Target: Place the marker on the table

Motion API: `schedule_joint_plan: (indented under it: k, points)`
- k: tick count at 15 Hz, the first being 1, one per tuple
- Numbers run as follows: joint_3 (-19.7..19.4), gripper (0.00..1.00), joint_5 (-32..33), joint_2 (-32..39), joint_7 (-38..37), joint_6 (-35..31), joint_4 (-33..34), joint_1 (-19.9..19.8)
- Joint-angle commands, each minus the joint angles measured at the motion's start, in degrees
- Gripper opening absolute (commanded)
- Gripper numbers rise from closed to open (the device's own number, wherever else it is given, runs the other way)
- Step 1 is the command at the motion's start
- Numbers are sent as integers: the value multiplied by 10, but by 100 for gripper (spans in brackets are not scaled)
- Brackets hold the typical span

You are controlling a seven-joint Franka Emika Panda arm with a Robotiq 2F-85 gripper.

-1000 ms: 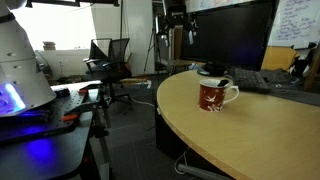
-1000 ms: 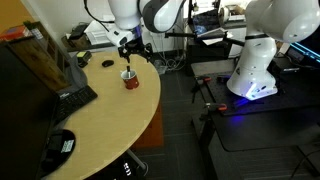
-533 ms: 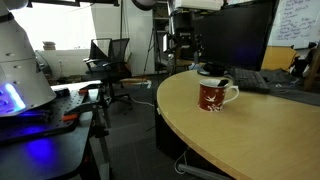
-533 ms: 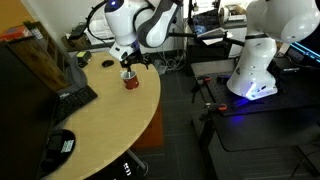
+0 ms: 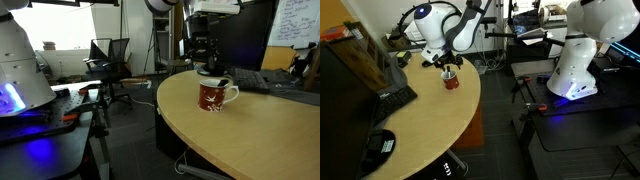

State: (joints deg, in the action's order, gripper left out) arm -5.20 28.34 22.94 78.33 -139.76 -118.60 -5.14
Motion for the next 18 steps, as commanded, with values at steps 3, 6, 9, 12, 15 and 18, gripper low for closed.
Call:
schedule_joint_plan:
  k: [3, 6, 9, 12, 15, 18]
  points:
    - [6, 76, 6, 53, -6, 52, 75, -12]
    - [9, 76, 6, 75, -7, 58, 96, -13]
    - [9, 76, 6, 96, -10, 59, 115, -13]
    - [8, 70, 7, 116, -10, 60, 137, -13]
    - [8, 61, 9, 134, -8, 59, 155, -13]
    - [7, 59, 11, 146, -7, 62, 166, -13]
